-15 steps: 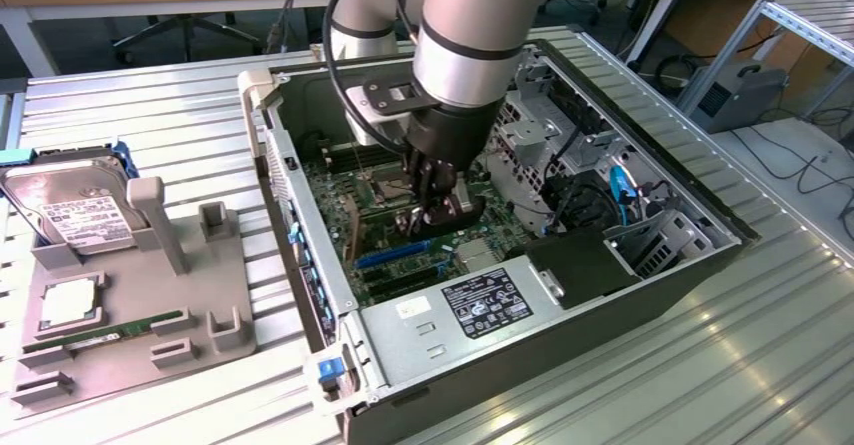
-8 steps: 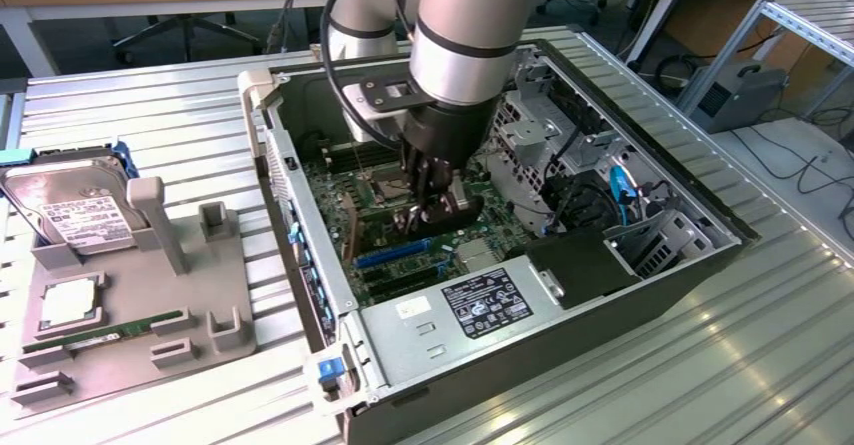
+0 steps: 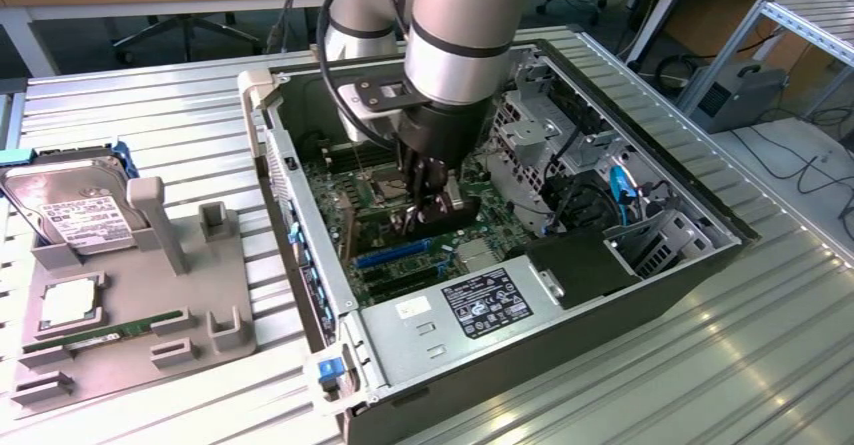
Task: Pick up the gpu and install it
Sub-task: 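Insert the gpu into the slot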
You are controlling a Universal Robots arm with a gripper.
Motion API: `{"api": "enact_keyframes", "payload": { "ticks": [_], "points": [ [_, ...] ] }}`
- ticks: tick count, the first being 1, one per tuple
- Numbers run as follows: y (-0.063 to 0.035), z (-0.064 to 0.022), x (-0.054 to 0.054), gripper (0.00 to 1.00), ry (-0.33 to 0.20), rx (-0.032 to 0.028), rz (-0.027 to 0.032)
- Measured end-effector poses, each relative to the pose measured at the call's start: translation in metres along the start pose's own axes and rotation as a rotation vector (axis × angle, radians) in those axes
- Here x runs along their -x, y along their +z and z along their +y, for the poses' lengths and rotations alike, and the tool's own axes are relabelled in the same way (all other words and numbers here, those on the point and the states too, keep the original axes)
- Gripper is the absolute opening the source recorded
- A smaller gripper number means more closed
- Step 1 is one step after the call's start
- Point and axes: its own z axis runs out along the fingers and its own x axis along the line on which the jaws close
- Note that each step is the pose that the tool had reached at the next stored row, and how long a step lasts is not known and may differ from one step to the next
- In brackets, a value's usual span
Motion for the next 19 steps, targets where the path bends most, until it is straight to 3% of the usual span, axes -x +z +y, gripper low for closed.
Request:
{"api": "enact_keyframes", "payload": {
  "ticks": [14, 19],
  "points": [
    [0.0139, 0.0108, 0.008, 0.27, 0.001, -0.0002, 0.0112],
    [0.0173, 0.0140, 0.011, 0.27, 0.001, -0.0005, 0.0121]
  ]
}}
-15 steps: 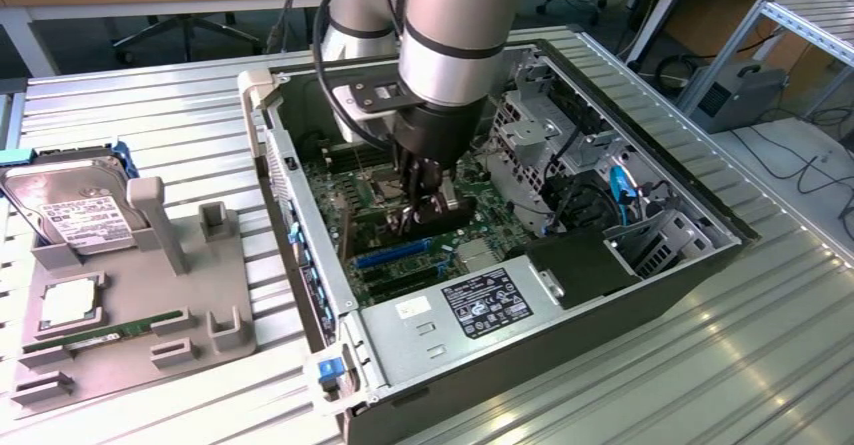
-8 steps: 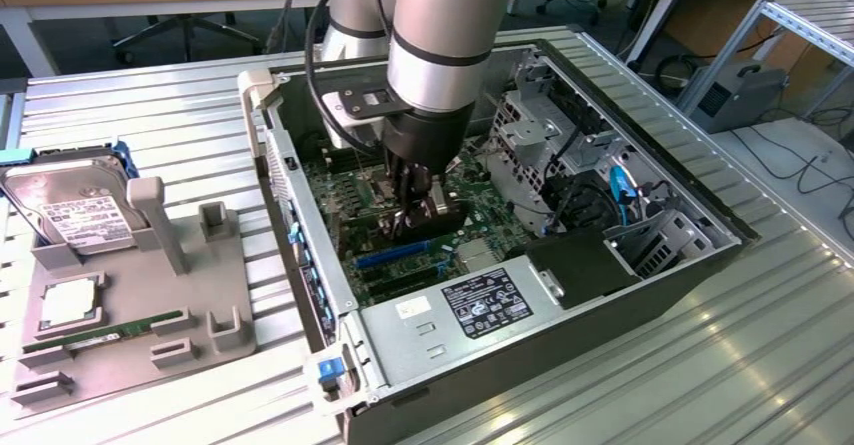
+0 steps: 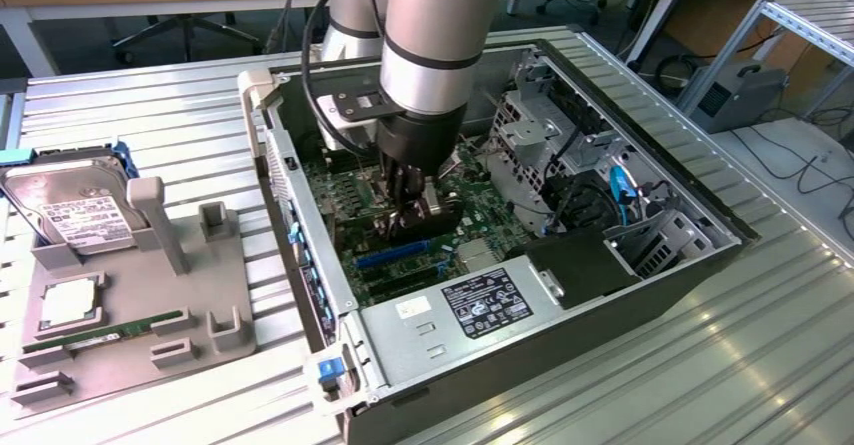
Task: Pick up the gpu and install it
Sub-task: 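Insert the gpu into the slot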
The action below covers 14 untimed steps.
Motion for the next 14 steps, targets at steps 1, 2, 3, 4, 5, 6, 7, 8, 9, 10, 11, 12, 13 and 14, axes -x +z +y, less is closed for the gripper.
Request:
{"api": "enact_keyframes", "payload": {
  "ticks": [1, 2, 3, 4, 5, 6, 7, 8, 9, 10, 11, 12, 13, 14],
  "points": [
    [0.0004, 0.0012, 0.0000, 0.27, 0.000, 0.0002, 0.0004],
    [0.0011, 0.0031, 0.0000, 0.27, 0.000, 0.0001, 0.0004],
    [0.0016, 0.0044, 0.0000, 0.27, 0.000, 0.0001, 0.0004],
    [0.0021, 0.0060, 0.0000, 0.27, 0.000, 0.0001, 0.0004],
    [0.0025, 0.0069, -0.0001, 0.27, 0.000, 0.0000, 0.0004],
    [0.0028, 0.0073, -0.0001, 0.27, 0.000, 0.0000, 0.0004],
    [0.0031, 0.0075, -0.0001, 0.27, 0.000, 0.0001, 0.0006],
    [0.0033, 0.0076, -0.0001, 0.27, 0.000, 0.0001, 0.0006],
    [0.0036, 0.0077, -0.0001, 0.27, 0.000, 0.0001, 0.0006],
    [0.0039, 0.0077, -0.0001, 0.27, 0.000, 0.0001, 0.0005],
    [0.0040, 0.0078, -0.0002, 0.27, 0.000, 0.0001, 0.0006],
    [0.0040, 0.0077, -0.0002, 0.27, 0.000, 0.0001, 0.0011],
    [0.0040, 0.0077, -0.0002, 0.27, 0.000, 0.0001, 0.0011],
    [0.0041, 0.0077, -0.0002, 0.27, 0.000, 0.0001, 0.0012]
  ]
}}
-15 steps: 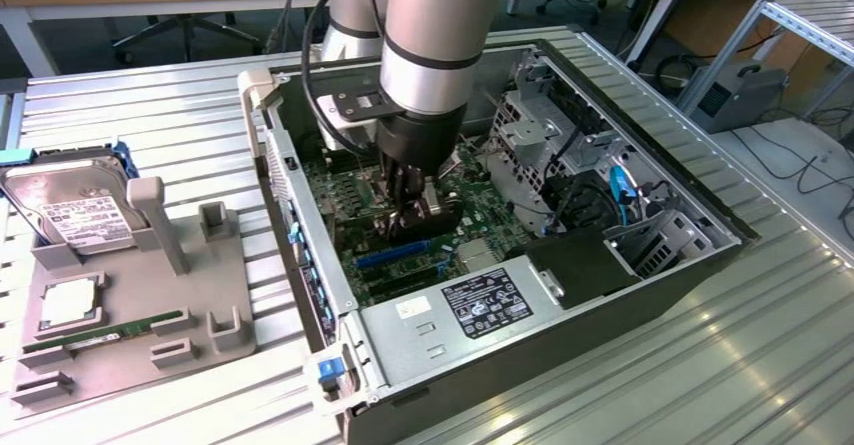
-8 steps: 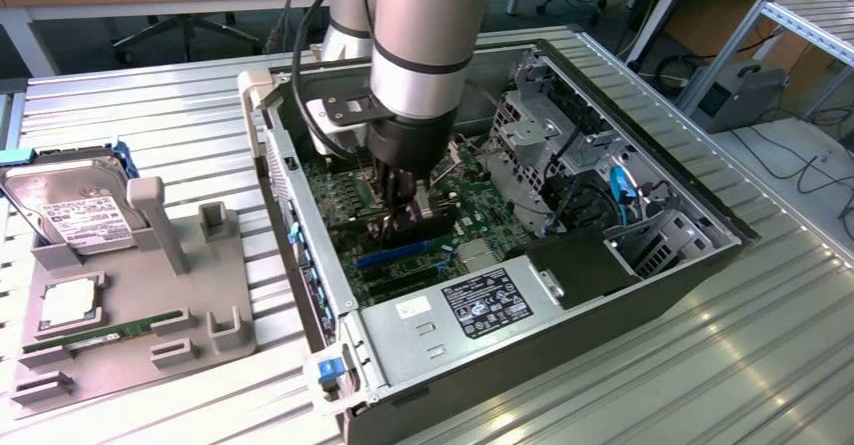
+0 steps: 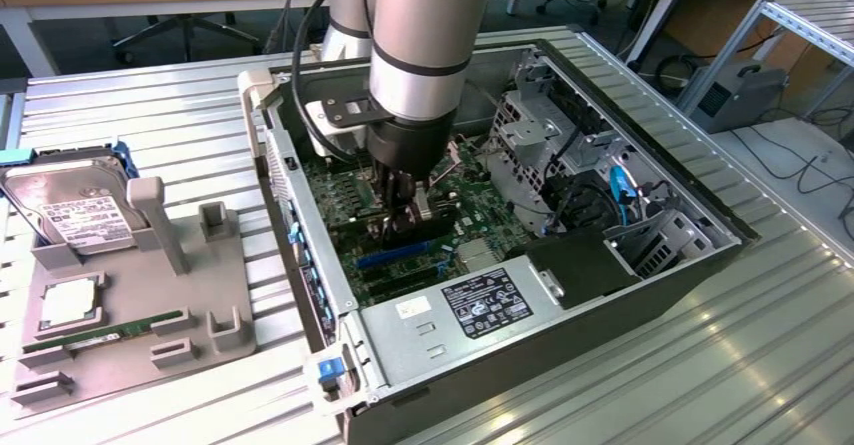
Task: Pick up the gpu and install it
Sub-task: 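Insert the gpu into the slot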
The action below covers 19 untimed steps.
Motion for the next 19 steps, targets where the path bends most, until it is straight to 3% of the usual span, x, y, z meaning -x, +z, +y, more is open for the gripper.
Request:
{"api": "enact_keyframes", "payload": {
  "ticks": [19],
  "points": [
    [0.0110, -0.0002, 0.000, 0.27, 0.000, -0.0001, 0.0029]
  ]
}}
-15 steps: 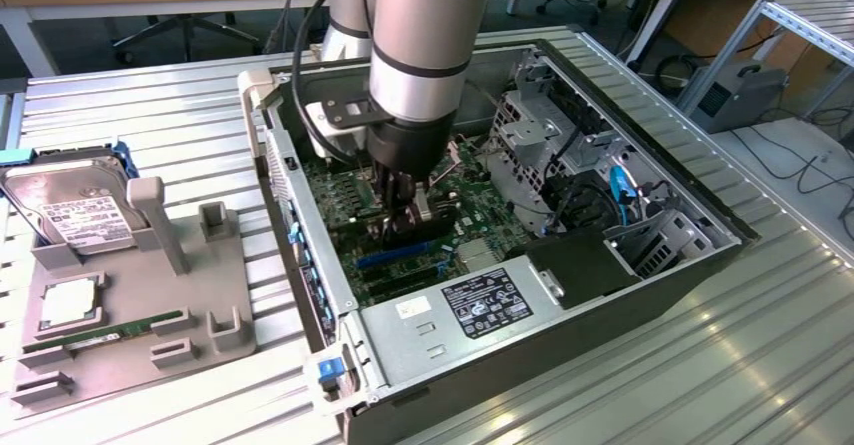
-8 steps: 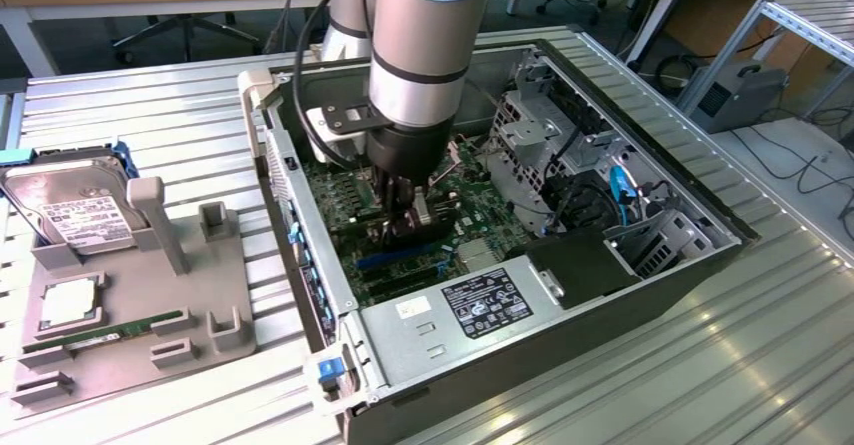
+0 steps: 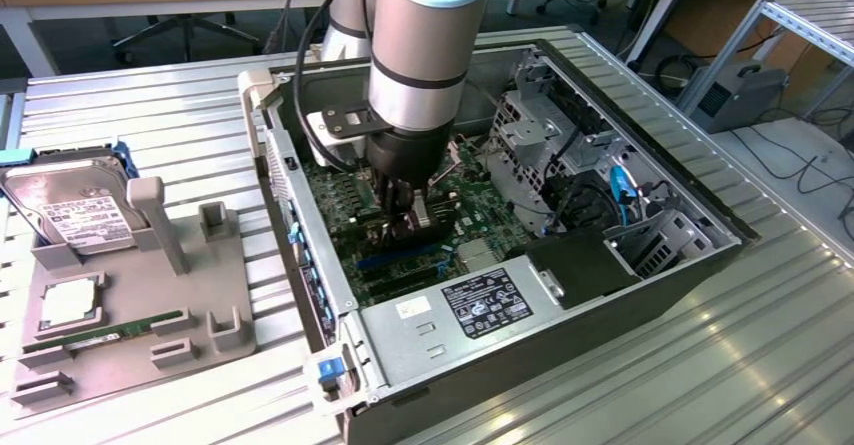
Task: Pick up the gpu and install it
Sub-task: 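Insert the gpu into the slot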
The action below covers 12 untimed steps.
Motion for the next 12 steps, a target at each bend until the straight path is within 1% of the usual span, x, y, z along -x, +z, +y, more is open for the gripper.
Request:
{"api": "enact_keyframes", "payload": {
  "ticks": [12],
  "points": [
    [0.0000, 0.0004, 0.0000, 0.27, 0.000, -0.0002, -0.0001]
  ]
}}
